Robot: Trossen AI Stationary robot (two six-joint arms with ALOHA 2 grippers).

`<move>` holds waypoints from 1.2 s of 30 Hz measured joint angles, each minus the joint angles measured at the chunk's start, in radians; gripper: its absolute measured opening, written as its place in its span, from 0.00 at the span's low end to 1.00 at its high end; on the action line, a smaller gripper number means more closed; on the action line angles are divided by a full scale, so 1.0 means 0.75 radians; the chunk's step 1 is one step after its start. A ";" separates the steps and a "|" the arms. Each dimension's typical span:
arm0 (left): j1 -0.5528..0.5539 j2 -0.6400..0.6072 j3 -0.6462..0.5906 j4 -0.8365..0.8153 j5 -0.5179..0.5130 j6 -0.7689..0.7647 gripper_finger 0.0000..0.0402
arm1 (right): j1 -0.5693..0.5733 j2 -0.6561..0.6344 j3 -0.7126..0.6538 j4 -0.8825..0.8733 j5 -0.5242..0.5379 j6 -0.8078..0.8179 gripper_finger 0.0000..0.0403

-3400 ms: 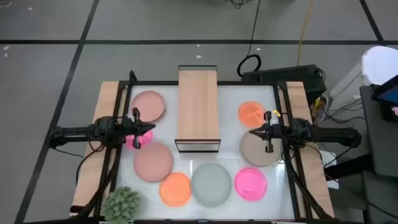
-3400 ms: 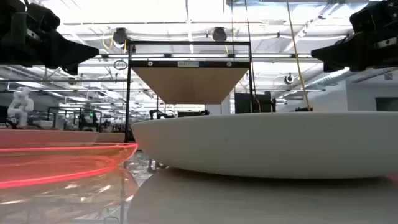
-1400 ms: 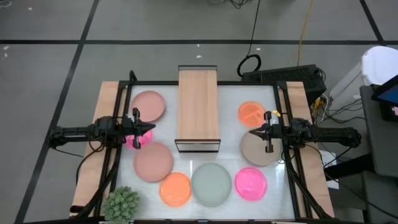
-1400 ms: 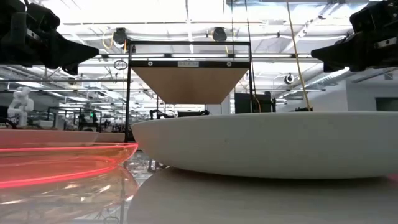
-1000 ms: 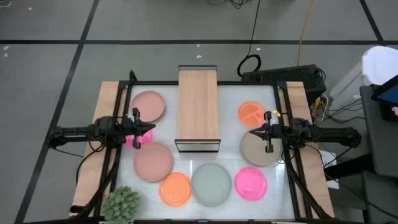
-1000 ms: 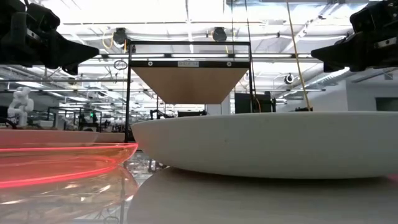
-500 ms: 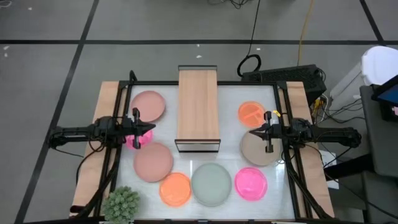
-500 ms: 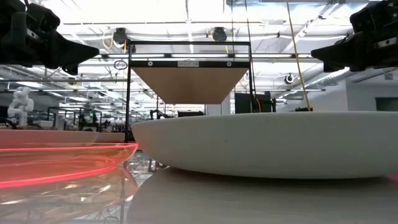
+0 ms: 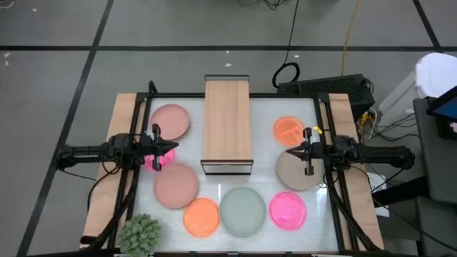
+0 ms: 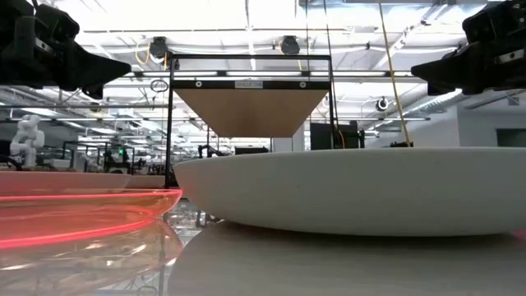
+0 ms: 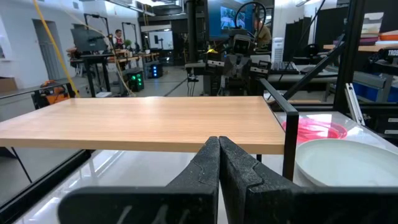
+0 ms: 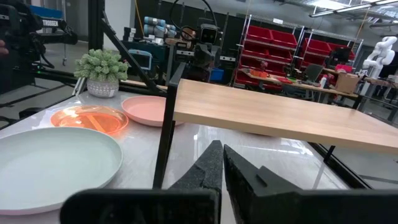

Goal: Place and stack plates onto a shelf
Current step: Put the brown plate on the shelf

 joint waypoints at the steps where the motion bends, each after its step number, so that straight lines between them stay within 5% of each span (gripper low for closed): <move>1: 0.000 0.000 0.000 0.000 0.000 0.000 0.01 | 0.000 0.000 0.000 0.004 0.000 0.000 0.00; 6: 0.000 0.000 0.000 0.000 0.000 0.000 0.01 | 0.000 0.000 0.000 0.010 0.001 0.165 0.00; 21: 0.000 0.001 0.000 0.000 0.000 0.000 0.01 | 0.001 0.044 0.029 0.103 0.007 0.103 0.00; 36: 0.000 0.001 0.000 0.000 0.000 0.000 0.01 | 0.001 0.418 0.659 -0.184 0.006 0.144 0.00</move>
